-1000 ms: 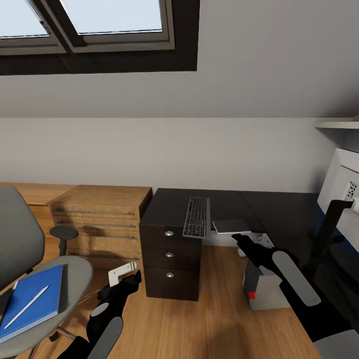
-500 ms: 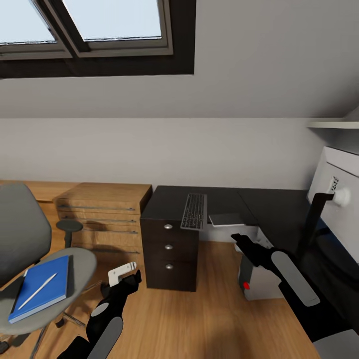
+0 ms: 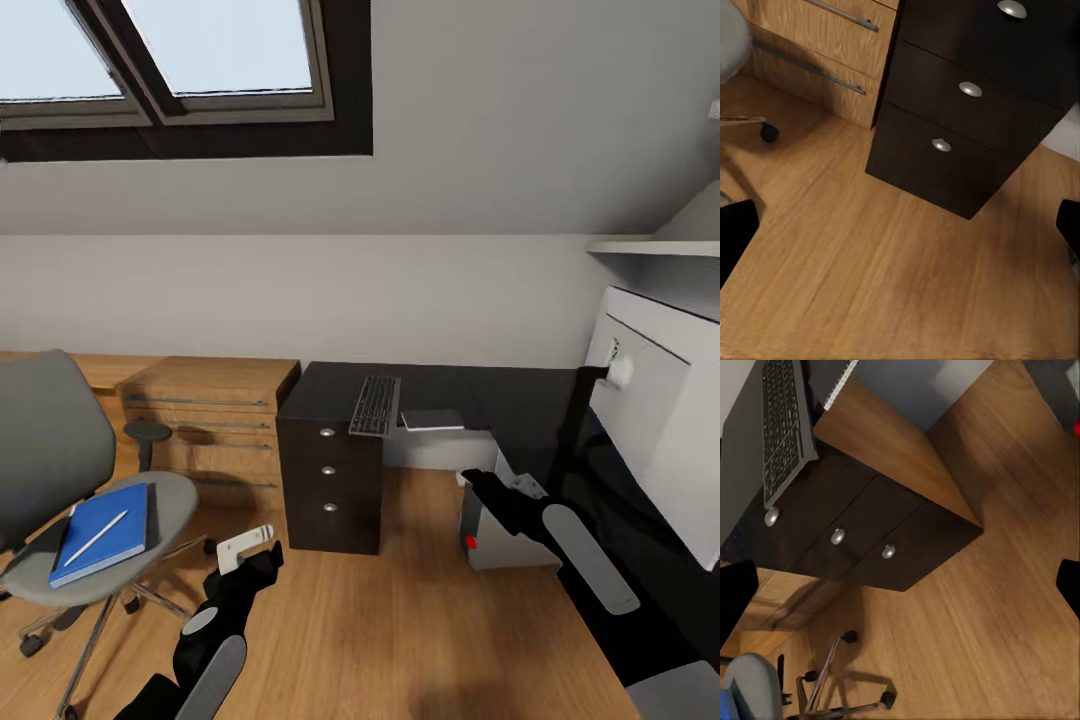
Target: In the bedroom, organize the workspace by keeping the computer under the desk, ensuring the monitor is on the desk, placing the keyboard on the desk next to the monitor, placing the mouse on the desk next to the keyboard, moving the folder from the swivel chair onto the desk next to the mouse, stacking the notebook on top of the folder with the pen on top of the notebook, and positioning the swivel chair next to the desk.
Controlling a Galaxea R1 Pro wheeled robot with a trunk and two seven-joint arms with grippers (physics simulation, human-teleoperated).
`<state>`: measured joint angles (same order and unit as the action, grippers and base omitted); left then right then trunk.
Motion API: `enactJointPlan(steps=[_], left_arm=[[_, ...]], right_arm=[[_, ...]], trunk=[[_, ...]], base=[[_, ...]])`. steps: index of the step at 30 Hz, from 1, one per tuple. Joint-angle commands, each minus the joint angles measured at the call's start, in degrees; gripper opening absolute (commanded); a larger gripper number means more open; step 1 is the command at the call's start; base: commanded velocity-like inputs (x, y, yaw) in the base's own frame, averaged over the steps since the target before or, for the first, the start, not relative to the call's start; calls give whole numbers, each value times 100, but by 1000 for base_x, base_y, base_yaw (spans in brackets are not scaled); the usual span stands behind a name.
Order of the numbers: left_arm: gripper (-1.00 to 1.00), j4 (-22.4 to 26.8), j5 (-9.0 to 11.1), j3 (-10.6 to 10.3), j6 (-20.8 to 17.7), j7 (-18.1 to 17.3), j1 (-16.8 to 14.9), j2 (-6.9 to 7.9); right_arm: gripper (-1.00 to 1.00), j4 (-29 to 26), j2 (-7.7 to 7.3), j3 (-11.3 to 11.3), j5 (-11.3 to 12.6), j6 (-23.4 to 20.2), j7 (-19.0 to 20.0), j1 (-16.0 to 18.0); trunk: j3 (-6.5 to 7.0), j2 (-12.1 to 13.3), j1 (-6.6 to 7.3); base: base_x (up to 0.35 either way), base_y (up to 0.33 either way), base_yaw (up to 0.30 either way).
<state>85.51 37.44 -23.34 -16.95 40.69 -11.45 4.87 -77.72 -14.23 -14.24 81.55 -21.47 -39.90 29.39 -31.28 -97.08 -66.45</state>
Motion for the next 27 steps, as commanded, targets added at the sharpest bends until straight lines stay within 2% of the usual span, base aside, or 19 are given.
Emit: enactJointPlan(steps=[1, 7, 13, 14, 20, 21, 24, 27], left_arm=[[100, 11, 25, -13, -19, 45, -6, 5], [100, 15, 25, -7, -19, 45, -6, 5], [100, 16, 33, -5, -19, 45, -6, 5], [100, 17, 34, -5, -19, 45, -6, 5], [100, 18, 35, -4, -19, 45, -6, 5], [100, 21, 35, -4, -19, 45, -6, 5], [100, 28, 33, -4, -19, 45, -6, 9], [100, 44, 35, -4, -19, 45, -6, 82]], right_arm=[[100, -6, -4, -8, 25, -7, -36, 5], [100, -20, -1, -60, -86, -7, -36, 5], [100, -71, -1, -319, -296, 4, -34, 5], [100, -119, 3, -466, -424, 8, -30, 5], [100, -323, 7, -732, -736, 14, -27, 5], [100, -405, 7, -804, -862, 21, -32, 5], [100, -494, 7, -881, -1029, 29, -38, 5], [100, -562, 8, -942, -1205, 34, -42, 5]], trunk=[[-15, -4, 4], [-67, -4, 4], [-119, -4, 4], [-125, -4, 4], [-140, -4, 4], [-141, -4, 4], [-143, -4, 4], [-143, -4, 4]], base=[[-331, -150, 0], [-334, -49, 0], [-336, -9, 0], [-336, -2, 0], [-336, -1, 0], [-336, 0, 0], [-336, 0, 0], [-336, 0, 0]])
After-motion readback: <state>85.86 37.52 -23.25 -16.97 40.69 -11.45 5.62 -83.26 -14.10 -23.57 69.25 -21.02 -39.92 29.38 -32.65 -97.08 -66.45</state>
